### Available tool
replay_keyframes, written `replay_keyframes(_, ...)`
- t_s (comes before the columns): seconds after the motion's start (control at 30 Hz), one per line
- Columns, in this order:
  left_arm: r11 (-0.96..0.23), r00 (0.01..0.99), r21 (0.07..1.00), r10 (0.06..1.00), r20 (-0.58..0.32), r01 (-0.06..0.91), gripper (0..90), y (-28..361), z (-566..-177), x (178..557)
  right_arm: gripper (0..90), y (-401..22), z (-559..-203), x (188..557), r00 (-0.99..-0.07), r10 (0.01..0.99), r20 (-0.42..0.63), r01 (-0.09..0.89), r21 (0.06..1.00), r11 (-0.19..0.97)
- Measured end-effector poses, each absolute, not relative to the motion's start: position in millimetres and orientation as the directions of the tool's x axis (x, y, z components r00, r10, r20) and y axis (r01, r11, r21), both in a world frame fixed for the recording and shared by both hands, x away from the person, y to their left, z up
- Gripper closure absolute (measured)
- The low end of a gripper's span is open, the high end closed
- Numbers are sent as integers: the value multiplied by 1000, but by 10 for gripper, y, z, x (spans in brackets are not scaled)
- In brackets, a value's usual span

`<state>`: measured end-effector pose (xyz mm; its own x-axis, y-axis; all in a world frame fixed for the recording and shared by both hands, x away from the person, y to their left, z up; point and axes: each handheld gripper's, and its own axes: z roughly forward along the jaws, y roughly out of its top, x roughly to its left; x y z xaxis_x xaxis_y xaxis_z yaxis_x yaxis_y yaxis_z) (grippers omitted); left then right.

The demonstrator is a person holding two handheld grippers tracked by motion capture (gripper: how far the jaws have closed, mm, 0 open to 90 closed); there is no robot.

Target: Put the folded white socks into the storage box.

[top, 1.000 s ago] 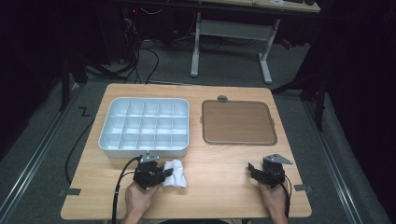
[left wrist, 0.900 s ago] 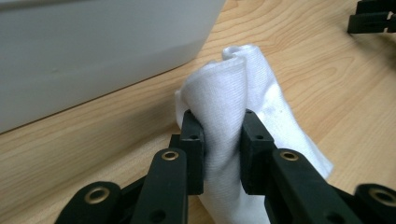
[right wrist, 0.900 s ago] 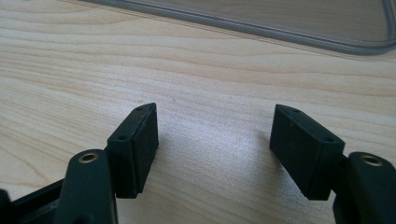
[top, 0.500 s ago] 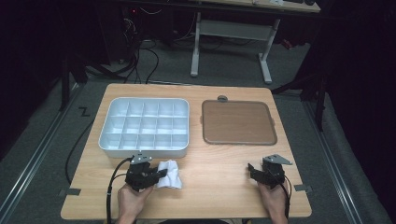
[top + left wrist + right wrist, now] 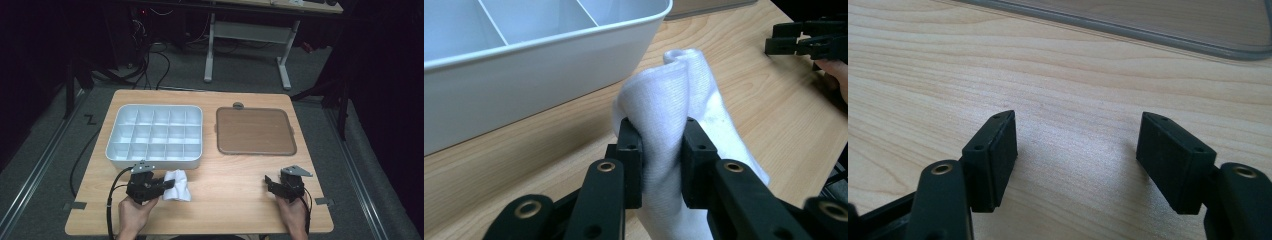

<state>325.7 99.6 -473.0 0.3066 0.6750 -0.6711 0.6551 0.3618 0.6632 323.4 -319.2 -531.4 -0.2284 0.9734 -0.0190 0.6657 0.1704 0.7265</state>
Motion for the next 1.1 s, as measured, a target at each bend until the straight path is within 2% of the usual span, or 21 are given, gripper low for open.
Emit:
replay_keyframes(0.23, 328, 330, 680, 685, -649, 656, 750, 1015, -4618, 3270, 330, -3191, -5313, 3235, -228, 974, -18, 666, 726, 169)
replay_keyframes(0.53, 350, 335, 670, 660, -672, 655, 750, 1101, -4480, 3339, 331, -3190, -5313, 3234, -228, 973, -20, 666, 726, 171)
replay_keyframes(0.73, 312, 350, 693, 687, -637, 651, 750, 1125, -4443, 3396, 335, -3187, -5312, 3234, -229, 973, -21, 665, 726, 173)
replay_keyframes(1.1, 342, 349, 696, 676, -649, 631, 750, 1272, -4237, 3530, 335, -3179, -5313, 3239, -235, 972, -23, 663, 727, 178)
